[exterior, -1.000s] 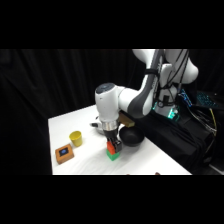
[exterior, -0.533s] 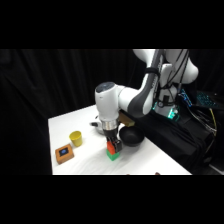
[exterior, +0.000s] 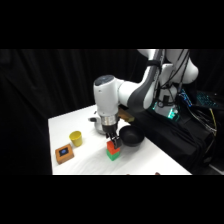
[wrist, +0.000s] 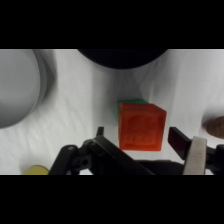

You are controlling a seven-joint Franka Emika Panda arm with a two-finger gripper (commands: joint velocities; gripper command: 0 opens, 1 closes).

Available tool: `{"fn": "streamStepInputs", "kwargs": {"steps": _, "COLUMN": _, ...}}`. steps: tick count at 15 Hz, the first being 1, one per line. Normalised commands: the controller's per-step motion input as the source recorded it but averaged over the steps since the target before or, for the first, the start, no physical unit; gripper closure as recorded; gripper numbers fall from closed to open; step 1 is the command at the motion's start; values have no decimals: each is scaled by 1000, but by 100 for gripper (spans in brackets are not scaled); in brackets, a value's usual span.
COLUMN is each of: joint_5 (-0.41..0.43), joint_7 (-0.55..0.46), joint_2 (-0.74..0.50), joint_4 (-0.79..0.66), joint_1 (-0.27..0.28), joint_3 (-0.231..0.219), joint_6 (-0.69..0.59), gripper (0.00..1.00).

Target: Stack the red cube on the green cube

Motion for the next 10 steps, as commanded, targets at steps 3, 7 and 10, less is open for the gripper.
{"fn": "streamStepInputs", "kwargs": {"steps": 3, "joint_5": -125, "joint_7": 139, "joint_2": -329, "joint_4": -85, "joint_1": 96, "joint_3": -59, "joint_6": -252, "gripper": 0}}
{"fn": "streamStepInputs", "kwargs": {"steps": 7, "joint_5": -95, "joint_7": 112, "joint_2": -339, "joint_4": -84, "joint_1": 56, "joint_3": -26, "joint_6": -249, "gripper": 0}}
{"fn": "streamStepInputs", "kwargs": {"steps": 10, "joint_5": -43, "joint_7": 95, "joint_2": -318, "joint_4": -66, "joint_1": 14, "joint_3": 0, "joint_6": -237, "gripper": 0}}
